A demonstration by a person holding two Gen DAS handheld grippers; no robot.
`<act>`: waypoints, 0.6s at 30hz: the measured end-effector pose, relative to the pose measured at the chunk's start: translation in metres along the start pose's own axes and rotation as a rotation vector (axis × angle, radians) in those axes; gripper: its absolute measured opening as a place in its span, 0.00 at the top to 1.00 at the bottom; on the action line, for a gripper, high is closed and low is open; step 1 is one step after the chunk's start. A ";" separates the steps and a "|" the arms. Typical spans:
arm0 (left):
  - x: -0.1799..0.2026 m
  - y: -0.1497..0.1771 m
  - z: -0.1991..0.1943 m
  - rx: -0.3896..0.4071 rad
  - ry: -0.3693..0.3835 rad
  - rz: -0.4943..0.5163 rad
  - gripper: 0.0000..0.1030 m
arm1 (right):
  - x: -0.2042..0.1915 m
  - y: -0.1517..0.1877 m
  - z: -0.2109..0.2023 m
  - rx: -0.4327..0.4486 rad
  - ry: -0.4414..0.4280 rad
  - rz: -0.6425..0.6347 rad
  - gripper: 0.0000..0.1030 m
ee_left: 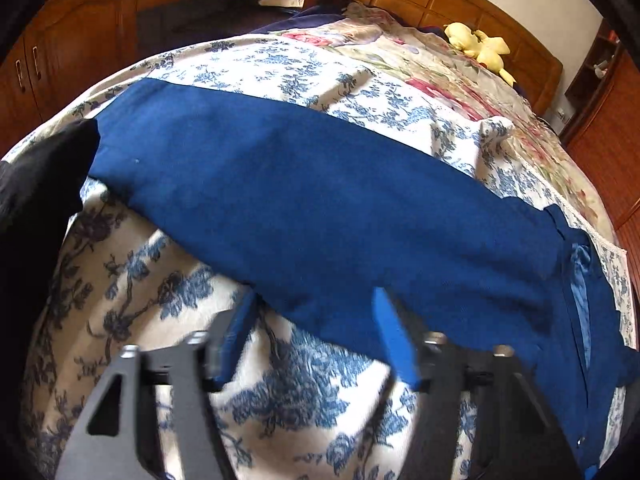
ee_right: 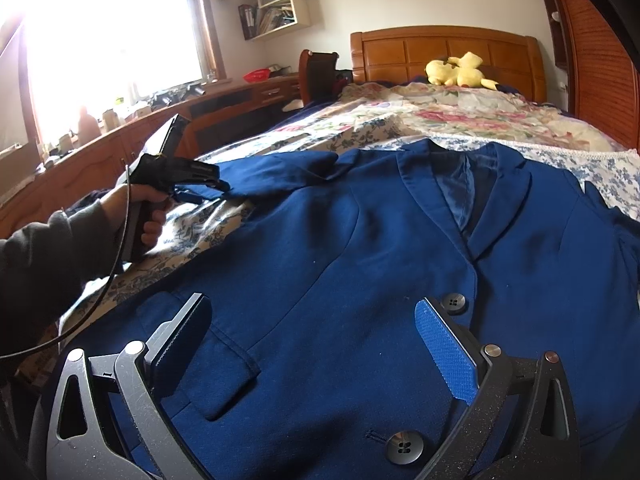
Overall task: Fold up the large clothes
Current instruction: 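Move the left gripper to the blazer sleeve cuff and close on it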
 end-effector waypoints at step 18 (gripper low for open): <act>0.113 -0.010 -0.113 0.180 0.072 0.344 1.00 | -0.001 0.000 -0.001 0.011 0.006 -0.015 0.00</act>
Point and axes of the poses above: each gripper's, at about its wrist camera, not at the fingertips, and z roughly the way its jaws point, x to its right, y to its underside, the point moved 10 cm from there along z, roughly the way its jaws point, and after that the axes turned 6 degrees about -y, right-handed, at the moved point
